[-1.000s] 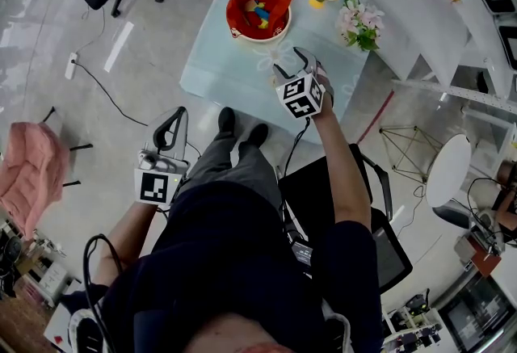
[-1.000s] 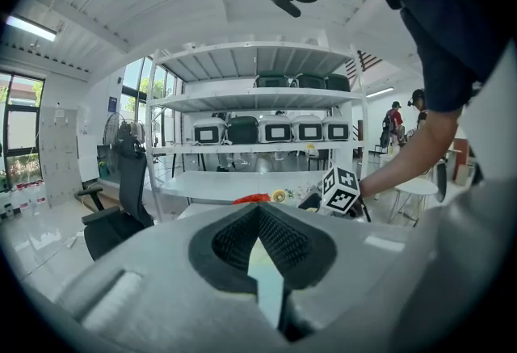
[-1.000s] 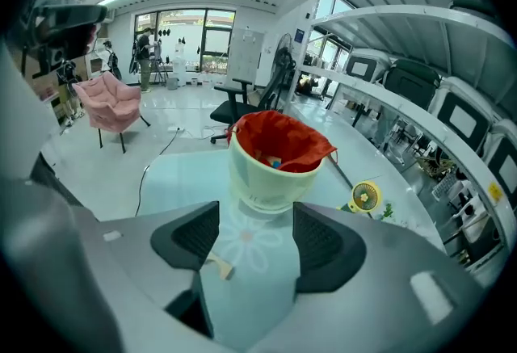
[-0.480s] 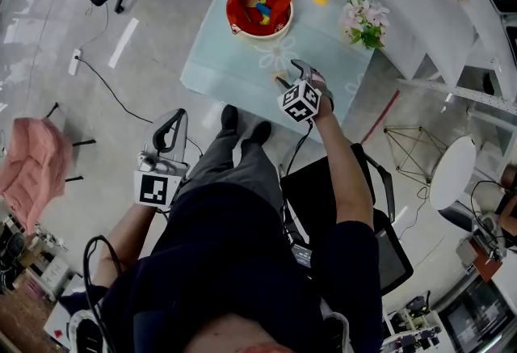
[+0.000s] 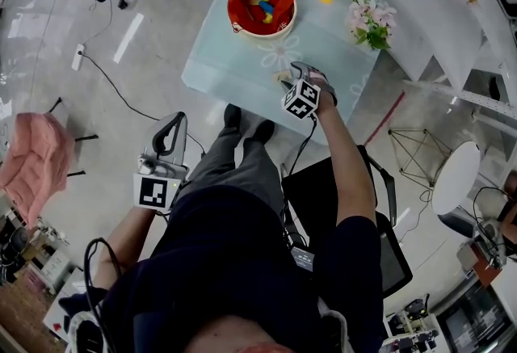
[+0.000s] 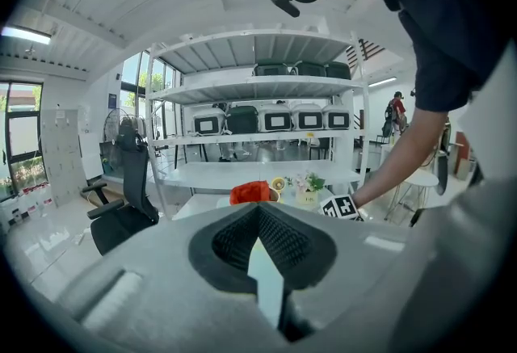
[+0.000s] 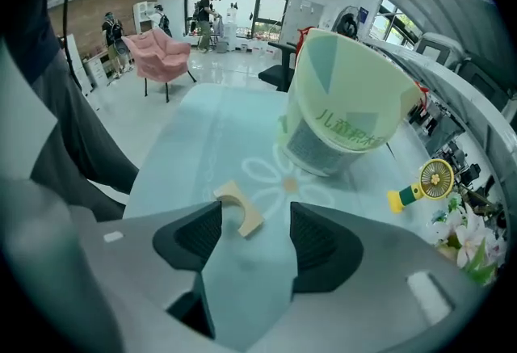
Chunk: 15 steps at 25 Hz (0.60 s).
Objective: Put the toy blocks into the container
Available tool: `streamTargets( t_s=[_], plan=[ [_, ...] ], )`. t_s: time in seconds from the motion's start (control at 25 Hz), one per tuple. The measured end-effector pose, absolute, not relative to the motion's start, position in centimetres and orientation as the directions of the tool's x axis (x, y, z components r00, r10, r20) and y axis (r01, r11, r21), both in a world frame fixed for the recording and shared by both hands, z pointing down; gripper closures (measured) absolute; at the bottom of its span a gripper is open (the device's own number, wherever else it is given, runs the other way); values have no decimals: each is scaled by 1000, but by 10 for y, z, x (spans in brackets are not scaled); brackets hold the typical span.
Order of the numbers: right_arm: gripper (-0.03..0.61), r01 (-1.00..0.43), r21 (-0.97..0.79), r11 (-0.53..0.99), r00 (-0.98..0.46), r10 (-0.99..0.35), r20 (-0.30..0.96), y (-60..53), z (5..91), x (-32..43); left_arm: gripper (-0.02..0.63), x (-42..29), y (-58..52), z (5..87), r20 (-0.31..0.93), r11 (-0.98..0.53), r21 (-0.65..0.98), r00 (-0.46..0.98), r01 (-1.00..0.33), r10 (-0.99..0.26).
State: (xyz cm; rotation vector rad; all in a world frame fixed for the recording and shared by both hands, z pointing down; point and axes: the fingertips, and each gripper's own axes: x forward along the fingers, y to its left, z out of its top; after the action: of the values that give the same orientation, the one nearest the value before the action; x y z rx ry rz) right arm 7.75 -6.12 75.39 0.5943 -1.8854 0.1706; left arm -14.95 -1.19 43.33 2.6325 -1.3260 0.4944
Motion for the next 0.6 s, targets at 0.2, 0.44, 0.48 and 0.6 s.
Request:
streamTargets(
  t_s=[0.2, 0.44, 0.48, 0.6],
  plan=[
    [318, -436, 144, 889, -267, -280, 922, -61, 771, 81, 611, -148, -11, 437, 366, -593, -13, 548, -805, -752],
    [345, -394, 140, 908, -261, -257, 931, -62, 785, 80, 611, -151, -12, 444, 384, -586, -11, 538, -810, -751],
    [350, -392, 136, 910, -260, -251, 932, -62, 786, 80, 611, -151, -12, 444, 385, -586, -12, 537, -810, -751],
    [357, -378, 121, 918, -262, -232, 937, -59, 790, 79, 611, -152, -11, 444, 387, -585, -12, 536, -811, -751]
  ],
)
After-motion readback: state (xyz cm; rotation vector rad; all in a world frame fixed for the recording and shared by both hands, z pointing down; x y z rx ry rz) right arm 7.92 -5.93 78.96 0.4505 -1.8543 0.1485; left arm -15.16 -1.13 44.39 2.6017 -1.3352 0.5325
